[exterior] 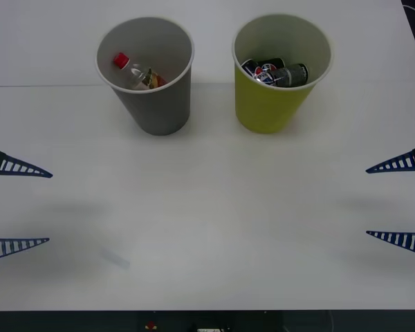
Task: Put the can into the green bin and the plastic bottle into the gray bin
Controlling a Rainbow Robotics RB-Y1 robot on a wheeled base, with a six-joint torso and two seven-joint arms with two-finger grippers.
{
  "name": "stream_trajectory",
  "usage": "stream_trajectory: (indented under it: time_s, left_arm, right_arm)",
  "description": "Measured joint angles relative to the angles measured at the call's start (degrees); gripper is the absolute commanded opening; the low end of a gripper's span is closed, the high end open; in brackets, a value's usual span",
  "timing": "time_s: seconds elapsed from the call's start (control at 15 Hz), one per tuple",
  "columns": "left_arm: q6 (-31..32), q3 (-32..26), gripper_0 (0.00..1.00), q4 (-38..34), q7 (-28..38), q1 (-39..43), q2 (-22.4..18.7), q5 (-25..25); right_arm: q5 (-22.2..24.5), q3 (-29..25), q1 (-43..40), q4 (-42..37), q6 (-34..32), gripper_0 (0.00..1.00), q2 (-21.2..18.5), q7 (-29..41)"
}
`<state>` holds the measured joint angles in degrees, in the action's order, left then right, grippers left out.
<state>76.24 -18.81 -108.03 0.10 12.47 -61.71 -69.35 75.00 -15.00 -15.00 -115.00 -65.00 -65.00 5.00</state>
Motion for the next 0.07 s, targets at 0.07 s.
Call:
stream_trajectory:
  time_s: [0.07]
  left_arm:
    - [0.0,0.0,1.0,0.0,0.0,0.0,0.0,0.0]
  right_arm:
    - [0.0,0.0,0.0,0.0,0.0,1.0,0.0,0.0]
